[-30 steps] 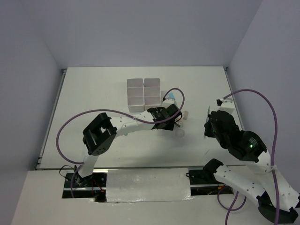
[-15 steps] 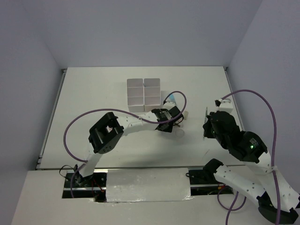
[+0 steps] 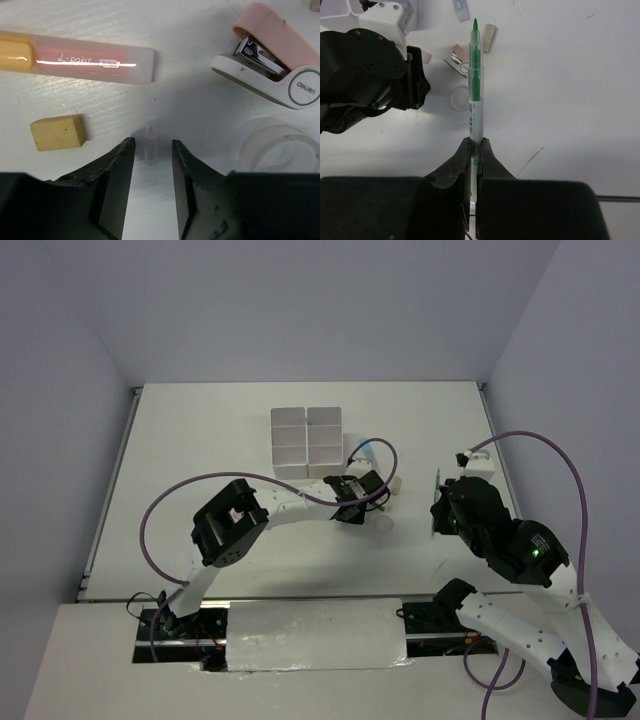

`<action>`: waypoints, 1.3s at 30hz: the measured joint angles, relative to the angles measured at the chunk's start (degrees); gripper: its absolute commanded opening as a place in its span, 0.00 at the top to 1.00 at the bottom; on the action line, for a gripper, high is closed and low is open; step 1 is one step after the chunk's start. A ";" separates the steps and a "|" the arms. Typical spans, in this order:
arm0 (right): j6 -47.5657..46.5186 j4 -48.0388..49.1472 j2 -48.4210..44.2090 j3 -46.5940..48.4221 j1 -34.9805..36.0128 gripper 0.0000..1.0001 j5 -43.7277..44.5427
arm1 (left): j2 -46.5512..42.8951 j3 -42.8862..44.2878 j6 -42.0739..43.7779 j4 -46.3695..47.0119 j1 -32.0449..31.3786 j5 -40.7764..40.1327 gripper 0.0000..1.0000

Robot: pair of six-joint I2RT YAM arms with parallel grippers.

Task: Sort the stationery into containers
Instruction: Close the pen cap on the pen.

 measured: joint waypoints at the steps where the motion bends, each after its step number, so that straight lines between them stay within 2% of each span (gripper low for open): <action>1: 0.00 0.00 0.00 0.00 0.00 1.00 -0.02 | 0.00 -0.09 -0.02 0.20 0.04 0.00 0.54; 5: -0.02 0.00 0.00 0.00 0.00 1.00 -0.04 | 0.00 -0.11 -0.02 0.28 0.11 0.00 0.63; 8: -0.04 0.00 -0.09 0.00 0.00 1.00 -0.04 | -0.20 -0.50 -0.24 0.63 0.17 0.00 0.82; 9: -0.04 0.00 -0.11 0.00 0.00 1.00 -0.04 | -0.35 -0.76 -0.26 0.74 0.20 0.00 0.92; 11: -0.15 0.02 -0.20 0.00 0.00 1.00 -0.09 | -0.85 -1.46 -0.66 1.18 0.22 0.09 1.00; 18: -0.74 2.36 -1.33 -2.03 0.00 1.00 -1.53 | -5.66 -7.37 -1.38 1.62 0.33 1.07 1.00; 22: -1.16 5.66 -1.36 -5.20 0.00 1.00 -3.23 | -15.39 -12.87 -1.38 1.11 0.42 1.20 1.00; 25: -1.75 9.66 -0.85 -8.39 0.00 1.00 -6.12 | -26.45 -14.75 -1.31 1.88 0.48 0.85 1.00; 30: -3.89 24.09 -1.49 -17.75 0.02 1.00 -19.87 | -46.42 -18.47 -1.16 8.44 0.70 -0.28 1.00; 34: -2.93 37.42 -1.62 -23.56 1.36 1.00 -33.07 | -60.15 -25.88 -0.92 16.70 1.27 -0.37 1.00; 36: -1.25 46.45 -2.54 -26.36 4.76 1.00 -37.53 | -65.85 -30.25 -0.55 21.16 1.55 -0.22 1.00; 39: 0.46 57.51 -3.41 -28.44 13.20 1.00 -39.58 | -72.54 -37.00 0.50 28.41 1.73 0.61 1.00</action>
